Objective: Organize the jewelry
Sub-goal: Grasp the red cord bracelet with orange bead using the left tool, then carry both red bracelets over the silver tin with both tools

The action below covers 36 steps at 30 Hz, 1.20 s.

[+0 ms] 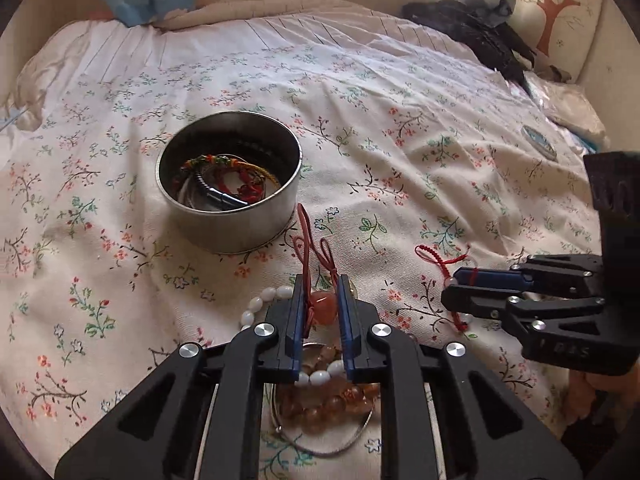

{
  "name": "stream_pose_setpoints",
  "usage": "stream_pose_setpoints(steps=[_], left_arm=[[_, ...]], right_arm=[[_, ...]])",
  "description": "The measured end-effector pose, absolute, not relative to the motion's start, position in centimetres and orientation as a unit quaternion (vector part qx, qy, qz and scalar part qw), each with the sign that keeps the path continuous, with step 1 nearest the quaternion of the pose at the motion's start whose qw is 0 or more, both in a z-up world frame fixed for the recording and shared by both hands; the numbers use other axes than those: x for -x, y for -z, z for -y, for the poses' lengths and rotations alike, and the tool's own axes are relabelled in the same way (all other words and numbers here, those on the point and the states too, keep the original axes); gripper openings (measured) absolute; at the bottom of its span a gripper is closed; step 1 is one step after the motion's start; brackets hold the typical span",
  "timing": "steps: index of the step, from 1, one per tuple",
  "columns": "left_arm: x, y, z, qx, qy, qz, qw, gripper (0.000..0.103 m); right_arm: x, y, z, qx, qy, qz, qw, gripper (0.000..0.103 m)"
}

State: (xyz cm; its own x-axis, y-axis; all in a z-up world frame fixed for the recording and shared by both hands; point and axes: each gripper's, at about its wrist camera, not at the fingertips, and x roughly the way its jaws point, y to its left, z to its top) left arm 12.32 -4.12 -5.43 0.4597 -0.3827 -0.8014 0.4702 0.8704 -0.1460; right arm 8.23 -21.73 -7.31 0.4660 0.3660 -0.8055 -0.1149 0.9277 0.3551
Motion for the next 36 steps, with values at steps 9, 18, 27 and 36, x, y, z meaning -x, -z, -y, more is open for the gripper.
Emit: stream_pose_setpoints(steps=[9,18,27,36], left_arm=[[-10.6,3.0,-0.1,0.022,0.225,-0.416,0.881,0.014],[-10.8,2.2,-1.0,0.045,0.221,-0.397,0.889,0.014],[-10.5,1.8,-0.7,0.031,0.224,-0.383,0.896,0.014],[-10.6,1.0,-0.5,0.028,0.227,-0.362,0.904,0.014]], right_arm=[[-7.6,5.3,22.7,-0.142,-0.143,-0.445,0.873,0.008],[-8.4,5.7,23.0,-0.141,-0.117,-0.448,0.875,0.070],[-8.6,6.0,22.3,-0.133,-0.136,-0.454,0.871,0.007],[-7.2,2.1,22.8,-0.153,-0.161,-0.362,0.905,0.007]])
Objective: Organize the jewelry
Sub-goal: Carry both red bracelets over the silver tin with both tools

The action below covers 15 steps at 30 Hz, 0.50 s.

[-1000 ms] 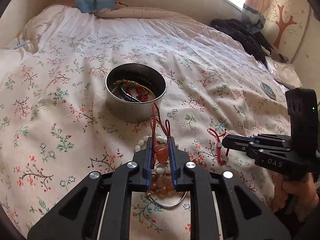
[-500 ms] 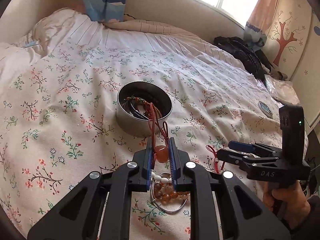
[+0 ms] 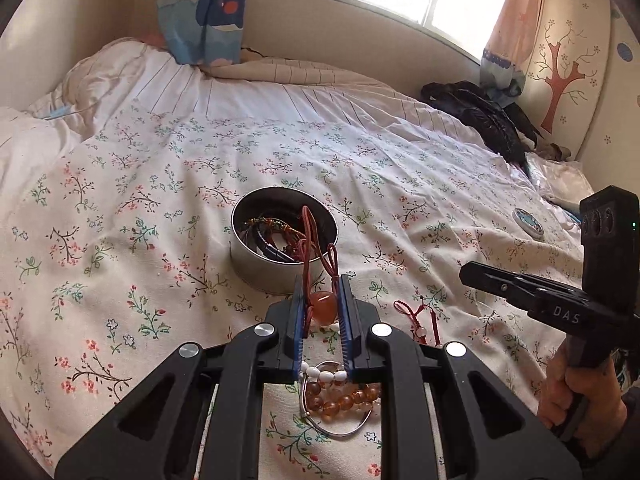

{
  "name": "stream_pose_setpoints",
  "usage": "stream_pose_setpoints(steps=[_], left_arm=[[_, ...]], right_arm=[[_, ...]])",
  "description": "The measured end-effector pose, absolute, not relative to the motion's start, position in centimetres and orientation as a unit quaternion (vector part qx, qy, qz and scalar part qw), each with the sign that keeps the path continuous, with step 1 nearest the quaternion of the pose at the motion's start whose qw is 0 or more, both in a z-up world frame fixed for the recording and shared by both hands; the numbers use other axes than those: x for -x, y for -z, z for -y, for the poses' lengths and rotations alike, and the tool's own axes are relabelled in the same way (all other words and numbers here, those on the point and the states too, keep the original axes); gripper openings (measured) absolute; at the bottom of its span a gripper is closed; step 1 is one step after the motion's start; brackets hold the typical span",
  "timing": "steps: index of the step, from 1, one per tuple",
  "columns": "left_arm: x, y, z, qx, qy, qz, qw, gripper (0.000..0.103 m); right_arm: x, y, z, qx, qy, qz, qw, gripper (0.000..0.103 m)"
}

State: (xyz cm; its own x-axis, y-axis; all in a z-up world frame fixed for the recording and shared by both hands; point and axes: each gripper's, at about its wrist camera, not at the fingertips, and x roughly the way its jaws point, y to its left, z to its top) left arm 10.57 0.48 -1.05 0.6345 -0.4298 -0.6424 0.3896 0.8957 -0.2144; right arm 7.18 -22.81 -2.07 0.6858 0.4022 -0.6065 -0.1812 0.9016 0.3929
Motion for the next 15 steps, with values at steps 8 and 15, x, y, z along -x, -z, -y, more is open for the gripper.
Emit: stream_pose_setpoints(steps=[8,15], left_arm=[[-11.1,1.0,-0.7,0.031,0.220,-0.361,0.906,0.014],[-11.1,0.7,-0.9,0.039,0.221,-0.354,0.908,0.014]], right_arm=[[-8.9,5.4,21.3,-0.099,-0.116,-0.451,0.879,0.079],[-9.8,7.3,21.0,-0.112,-0.142,-0.484,0.856,0.011]])
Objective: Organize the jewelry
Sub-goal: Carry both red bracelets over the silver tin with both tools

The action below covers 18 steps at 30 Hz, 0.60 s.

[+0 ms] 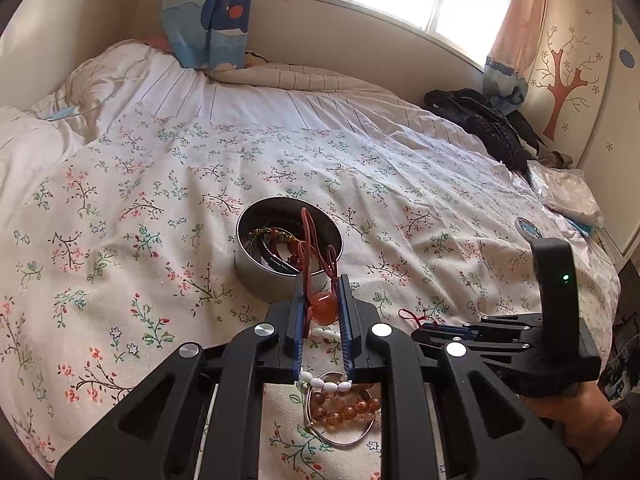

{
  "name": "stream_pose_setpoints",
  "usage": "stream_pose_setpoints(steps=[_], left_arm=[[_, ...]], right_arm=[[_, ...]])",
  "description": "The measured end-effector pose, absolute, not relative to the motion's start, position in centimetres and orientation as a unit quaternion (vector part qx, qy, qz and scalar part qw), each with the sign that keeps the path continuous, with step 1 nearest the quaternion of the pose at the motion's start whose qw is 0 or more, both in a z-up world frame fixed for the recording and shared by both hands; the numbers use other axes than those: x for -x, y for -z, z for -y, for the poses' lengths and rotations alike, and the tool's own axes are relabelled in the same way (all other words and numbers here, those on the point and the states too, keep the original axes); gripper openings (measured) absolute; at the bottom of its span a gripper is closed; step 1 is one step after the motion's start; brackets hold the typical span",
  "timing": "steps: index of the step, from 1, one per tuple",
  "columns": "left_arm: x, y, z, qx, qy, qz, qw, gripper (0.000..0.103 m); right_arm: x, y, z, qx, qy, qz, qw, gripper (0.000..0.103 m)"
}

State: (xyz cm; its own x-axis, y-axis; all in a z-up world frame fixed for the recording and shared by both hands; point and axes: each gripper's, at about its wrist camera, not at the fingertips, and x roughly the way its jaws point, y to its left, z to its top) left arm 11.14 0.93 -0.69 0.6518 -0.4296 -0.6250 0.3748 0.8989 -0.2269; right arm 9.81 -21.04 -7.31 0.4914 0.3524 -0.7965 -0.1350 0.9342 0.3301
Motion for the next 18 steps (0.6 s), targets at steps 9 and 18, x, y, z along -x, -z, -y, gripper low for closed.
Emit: stream_pose_setpoints(steps=[9,18], left_arm=[[-11.9,-0.1,-0.8,0.048,0.231,-0.335,0.912,0.014],[-13.7,-0.3,-0.7,0.051,0.226,-0.333,0.914,0.014]], right_arm=[[-9.1,2.6,23.2,-0.200,-0.177,-0.372,0.889,0.011],[-10.8,-0.1,22.1,-0.196,-0.192,-0.320,0.907,0.011]])
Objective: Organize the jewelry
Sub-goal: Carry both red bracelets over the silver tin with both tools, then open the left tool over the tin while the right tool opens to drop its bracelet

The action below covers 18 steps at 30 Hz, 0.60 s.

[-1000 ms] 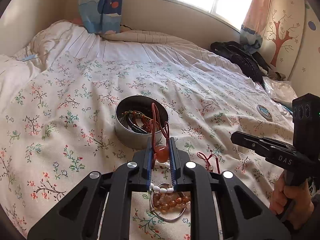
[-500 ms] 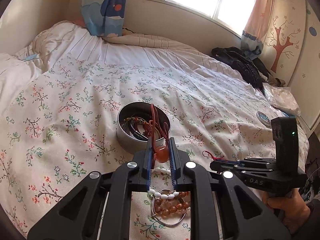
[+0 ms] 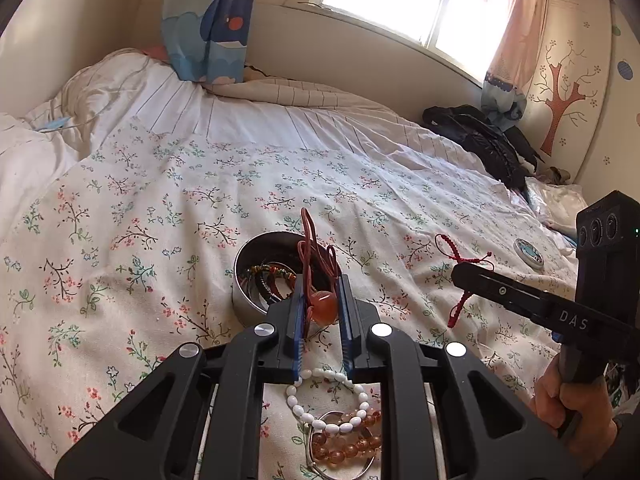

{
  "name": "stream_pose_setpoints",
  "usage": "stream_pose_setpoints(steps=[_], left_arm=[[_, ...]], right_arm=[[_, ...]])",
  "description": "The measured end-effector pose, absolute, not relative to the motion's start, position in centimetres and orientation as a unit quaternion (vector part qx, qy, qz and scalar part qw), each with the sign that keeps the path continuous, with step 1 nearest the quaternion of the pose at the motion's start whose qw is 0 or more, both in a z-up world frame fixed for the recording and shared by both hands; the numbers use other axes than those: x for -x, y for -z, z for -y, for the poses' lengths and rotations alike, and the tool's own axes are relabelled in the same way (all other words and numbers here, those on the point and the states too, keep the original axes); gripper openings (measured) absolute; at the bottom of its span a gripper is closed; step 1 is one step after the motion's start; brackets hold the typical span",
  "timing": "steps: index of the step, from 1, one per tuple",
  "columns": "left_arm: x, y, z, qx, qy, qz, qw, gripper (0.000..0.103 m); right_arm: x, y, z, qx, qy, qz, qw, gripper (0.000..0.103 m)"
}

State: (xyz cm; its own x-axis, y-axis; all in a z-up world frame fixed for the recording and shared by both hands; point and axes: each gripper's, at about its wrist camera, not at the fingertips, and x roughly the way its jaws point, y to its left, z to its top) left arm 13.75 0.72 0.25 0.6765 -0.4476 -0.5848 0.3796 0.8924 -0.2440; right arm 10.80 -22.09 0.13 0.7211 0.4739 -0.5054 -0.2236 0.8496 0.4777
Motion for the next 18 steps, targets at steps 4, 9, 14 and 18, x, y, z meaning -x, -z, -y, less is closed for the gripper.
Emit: stream_pose_setpoints(steps=[4,9,14,18], left_arm=[[-14.2,-0.3,-0.6,0.048,0.223,-0.329,0.916,0.014],[-15.0,-0.3,-0.3,0.046,0.221,-0.327,0.918,0.014],[-16.2,-0.1,-0.1,0.058,0.222,-0.331,0.915,0.014],[-17.4,0.6,0.1,0.069,0.225,-0.340,0.911,0.014]], right_arm=[[-11.4,-0.7,21.8,-0.194,-0.194,-0.305,0.912,0.011],[-12.2,-0.9,21.4,-0.194,-0.194,-0.293,0.916,0.011],[-13.0,-1.1,21.2,-0.199,-0.195,-0.284,0.918,0.011],[-13.8,-1.0,20.7,-0.200,-0.200,-0.283,0.917,0.011]])
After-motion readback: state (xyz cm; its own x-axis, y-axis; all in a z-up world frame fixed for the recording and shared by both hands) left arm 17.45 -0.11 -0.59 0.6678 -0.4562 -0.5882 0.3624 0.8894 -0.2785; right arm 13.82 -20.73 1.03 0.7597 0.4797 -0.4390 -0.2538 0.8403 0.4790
